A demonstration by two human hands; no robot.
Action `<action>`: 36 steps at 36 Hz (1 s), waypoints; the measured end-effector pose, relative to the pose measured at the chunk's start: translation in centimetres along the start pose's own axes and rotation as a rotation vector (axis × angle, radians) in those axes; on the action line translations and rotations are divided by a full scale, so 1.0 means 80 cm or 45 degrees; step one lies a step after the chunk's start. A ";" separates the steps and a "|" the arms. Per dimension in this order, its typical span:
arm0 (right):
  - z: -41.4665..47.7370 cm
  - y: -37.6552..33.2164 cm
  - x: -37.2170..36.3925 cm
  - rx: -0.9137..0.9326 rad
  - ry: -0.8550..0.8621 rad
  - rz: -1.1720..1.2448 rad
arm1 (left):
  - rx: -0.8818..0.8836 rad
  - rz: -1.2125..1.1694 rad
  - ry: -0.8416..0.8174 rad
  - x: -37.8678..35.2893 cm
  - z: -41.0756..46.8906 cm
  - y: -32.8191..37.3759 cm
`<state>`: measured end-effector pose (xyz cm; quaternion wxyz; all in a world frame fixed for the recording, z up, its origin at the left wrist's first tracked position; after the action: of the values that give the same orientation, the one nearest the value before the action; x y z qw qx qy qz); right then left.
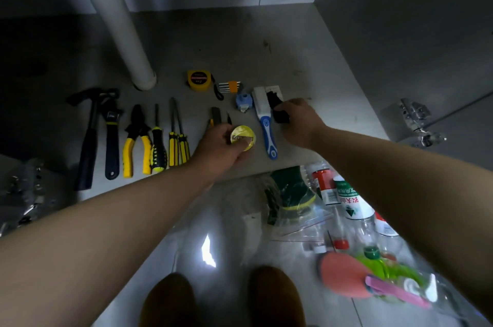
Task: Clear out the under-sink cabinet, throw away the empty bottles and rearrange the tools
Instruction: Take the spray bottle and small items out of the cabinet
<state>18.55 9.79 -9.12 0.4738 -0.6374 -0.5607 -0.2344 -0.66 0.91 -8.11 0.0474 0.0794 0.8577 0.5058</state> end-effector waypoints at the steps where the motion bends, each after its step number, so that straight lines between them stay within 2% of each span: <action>1: 0.005 -0.002 -0.003 -0.020 -0.004 -0.028 | 0.003 0.013 -0.016 0.000 -0.001 0.000; 7: -0.004 0.003 -0.020 -0.117 0.128 -0.054 | 0.021 0.049 -0.084 0.007 -0.011 0.005; 11: -0.025 0.013 -0.021 -0.231 0.008 -0.083 | 0.000 0.170 -0.161 0.010 -0.022 0.014; 14: -0.049 0.021 -0.006 -0.246 -0.046 -0.058 | -0.025 0.417 -0.255 0.009 -0.035 0.031; 22: -0.201 0.053 0.056 -0.140 0.197 0.742 | -0.092 0.701 -0.425 -0.050 -0.100 0.111; 32: -0.454 0.134 -0.003 -0.216 0.096 1.562 | -0.158 0.764 -0.794 -0.228 -0.187 0.145; 36: -0.512 0.160 -0.072 -0.391 -0.045 1.773 | -0.104 0.786 -0.901 -0.272 -0.200 0.125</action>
<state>38.56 -27.55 -0.21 0.4091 -0.9107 0.0084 0.0567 18.98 -12.11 8.43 0.1873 0.4964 0.7045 0.4714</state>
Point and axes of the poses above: each hand's wrist, its own z-axis towards the middle knuckle, its own x-axis out of the back of the hand, y = z × x, the point moved 2 cm from there along z, towards the middle knuckle, and after that the axes turned 11 degrees about -y, right-handed, at the moved point
